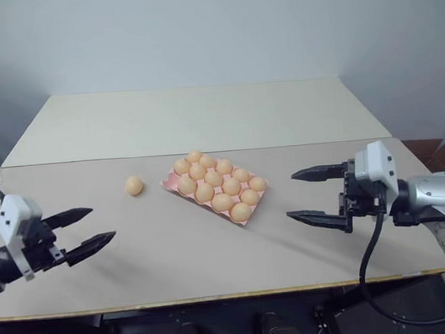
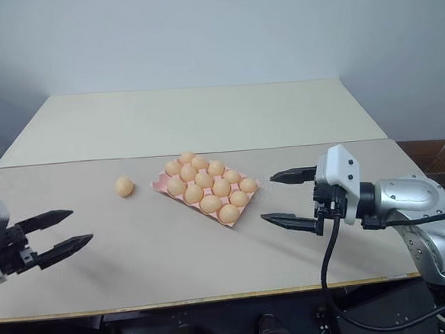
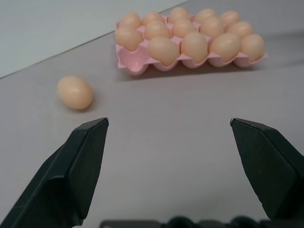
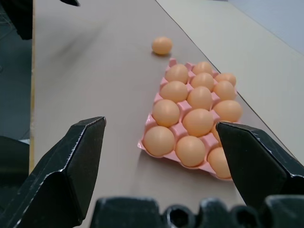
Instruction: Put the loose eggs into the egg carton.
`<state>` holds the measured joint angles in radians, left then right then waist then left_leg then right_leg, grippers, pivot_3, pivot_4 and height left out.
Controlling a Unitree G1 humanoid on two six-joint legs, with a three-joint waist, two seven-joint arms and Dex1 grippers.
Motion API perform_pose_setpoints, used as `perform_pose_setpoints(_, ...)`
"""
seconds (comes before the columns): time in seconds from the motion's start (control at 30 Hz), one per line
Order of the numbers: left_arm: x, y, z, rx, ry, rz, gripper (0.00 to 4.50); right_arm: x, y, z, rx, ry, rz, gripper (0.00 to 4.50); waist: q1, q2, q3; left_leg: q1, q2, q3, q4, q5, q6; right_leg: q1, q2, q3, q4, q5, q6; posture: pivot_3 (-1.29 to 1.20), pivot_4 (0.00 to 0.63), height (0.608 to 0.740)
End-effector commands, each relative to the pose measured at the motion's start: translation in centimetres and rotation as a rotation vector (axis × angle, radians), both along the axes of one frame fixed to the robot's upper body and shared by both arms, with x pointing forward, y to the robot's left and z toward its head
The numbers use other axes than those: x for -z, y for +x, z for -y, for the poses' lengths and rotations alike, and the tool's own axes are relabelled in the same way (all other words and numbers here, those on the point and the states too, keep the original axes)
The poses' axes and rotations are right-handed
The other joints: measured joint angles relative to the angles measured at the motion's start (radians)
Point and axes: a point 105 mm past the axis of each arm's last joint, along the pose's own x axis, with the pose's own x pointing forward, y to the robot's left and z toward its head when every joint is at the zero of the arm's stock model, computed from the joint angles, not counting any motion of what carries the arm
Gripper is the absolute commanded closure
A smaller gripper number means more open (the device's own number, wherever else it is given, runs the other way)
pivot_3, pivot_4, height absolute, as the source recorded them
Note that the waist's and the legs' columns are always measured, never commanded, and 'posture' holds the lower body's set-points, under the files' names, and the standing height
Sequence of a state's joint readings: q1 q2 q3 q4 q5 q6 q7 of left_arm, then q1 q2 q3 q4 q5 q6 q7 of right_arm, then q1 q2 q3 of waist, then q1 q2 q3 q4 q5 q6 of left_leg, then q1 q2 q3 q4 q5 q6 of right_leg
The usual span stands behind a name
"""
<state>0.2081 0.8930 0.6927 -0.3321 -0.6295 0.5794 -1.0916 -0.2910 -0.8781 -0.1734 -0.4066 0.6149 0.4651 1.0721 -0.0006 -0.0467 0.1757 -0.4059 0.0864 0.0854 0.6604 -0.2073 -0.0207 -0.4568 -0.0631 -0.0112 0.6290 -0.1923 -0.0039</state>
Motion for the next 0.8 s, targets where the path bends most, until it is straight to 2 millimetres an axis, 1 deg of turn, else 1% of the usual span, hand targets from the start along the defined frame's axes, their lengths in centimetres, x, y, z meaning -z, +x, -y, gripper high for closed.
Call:
perform_pose_setpoints(0.03, -1.5, -0.4, 0.5, -0.004, -0.012, 0.061, 0.02, -1.1, -0.1, 0.5, -0.005, -0.016, 0.057, 0.18, 0.002, 0.000, 0.000, 0.000, 0.000, 0.000, 0.000, -0.003, -0.004, 0.000, 0.000, 0.000, 0.000, 0.000, 0.000, 0.00, 0.150, 0.740)
perform_pose_setpoints(0.17, -1.5, -0.2, 0.7, -0.023, -0.022, 0.070, 0.02, -1.0, -0.3, 0.6, -0.015, -0.026, 0.051, 0.18, 0.002, 0.000, 0.000, -0.001, 0.000, 0.000, 0.000, -0.002, -0.003, 0.000, 0.000, 0.000, -0.001, 0.000, 0.000, 0.00, 0.150, 0.740)
perform_pose_setpoints(0.23, -1.3, 0.6, 0.3, -0.078, -0.015, 0.068, 0.02, -1.1, -0.2, 0.5, -0.010, -0.026, 0.057, 0.18, 0.002, 0.000, 0.000, -0.001, 0.000, 0.000, 0.000, 0.000, 0.000, 0.000, 0.000, 0.000, -0.001, 0.000, 0.000, 0.00, 0.150, 0.740)
perform_pose_setpoints(0.3, -1.1, 1.9, 0.0, -0.145, -0.018, 0.042, 0.02, -1.2, -0.2, 0.4, -0.009, -0.026, 0.064, 0.18, 0.004, 0.000, 0.000, -0.001, 0.000, 0.000, 0.000, 0.000, 0.001, 0.000, 0.000, 0.001, -0.001, 0.000, 0.000, 0.00, 0.150, 0.740)
perform_pose_setpoints(0.4, -1.0, 4.3, 0.2, -0.203, -0.042, 0.042, 0.02, -1.3, -0.2, 0.4, -0.011, -0.026, 0.067, 0.18, 0.013, 0.000, 0.000, 0.000, 0.000, 0.000, 0.000, 0.000, 0.001, 0.001, 0.000, 0.000, 0.000, 0.000, 0.000, 0.00, 0.150, 0.740)
perform_pose_setpoints(0.5, -0.5, 8.0, 0.0, -0.340, -0.069, 0.066, 0.02, -1.3, -0.2, 0.3, -0.012, -0.024, 0.068, 0.18, 0.015, 0.000, 0.000, 0.000, -0.001, 0.000, 0.000, 0.000, 0.001, 0.001, 0.001, 0.000, 0.000, 0.000, 0.000, 0.00, 0.150, 0.740)
perform_pose_setpoints(0.57, -0.1, 9.9, -0.1, -0.417, -0.086, 0.077, 0.02, -1.2, -0.2, 0.2, -0.012, -0.021, 0.070, 0.18, 0.015, 0.000, 0.000, -0.001, -0.001, 0.000, 0.000, 0.001, 0.001, 0.001, 0.001, 0.001, 0.000, 0.002, 0.003, 0.00, 0.150, 0.740)
perform_pose_setpoints(0.63, 0.6, 11.4, 0.3, -0.455, -0.097, 0.078, 0.02, -1.3, -0.1, 0.1, -0.011, -0.021, 0.077, 0.18, 0.011, -0.001, -0.001, -0.002, -0.001, 0.000, 0.000, 0.001, 0.001, 0.001, 0.001, 0.001, -0.001, 0.004, 0.007, 0.00, 0.150, 0.740)
perform_pose_setpoints(0.73, 1.4, 13.1, 1.1, -0.482, -0.116, 0.077, 0.02, -1.6, -0.2, 0.0, -0.010, -0.017, 0.086, 0.18, 0.006, -0.001, 0.000, -0.002, -0.001, 0.000, 0.000, 0.000, 0.002, 0.001, 0.001, 0.002, -0.001, 0.005, 0.007, 0.00, 0.150, 0.740)
perform_pose_setpoints(0.8, 1.9, 14.2, 1.4, -0.505, -0.121, 0.078, 0.02, -2.1, -0.5, -0.1, -0.022, 0.023, 0.074, 0.18, 0.007, -0.001, 0.000, -0.002, -0.001, 0.000, 0.000, 0.000, 0.002, 0.001, 0.001, 0.002, -0.001, 0.005, 0.007, 0.00, 0.150, 0.740)
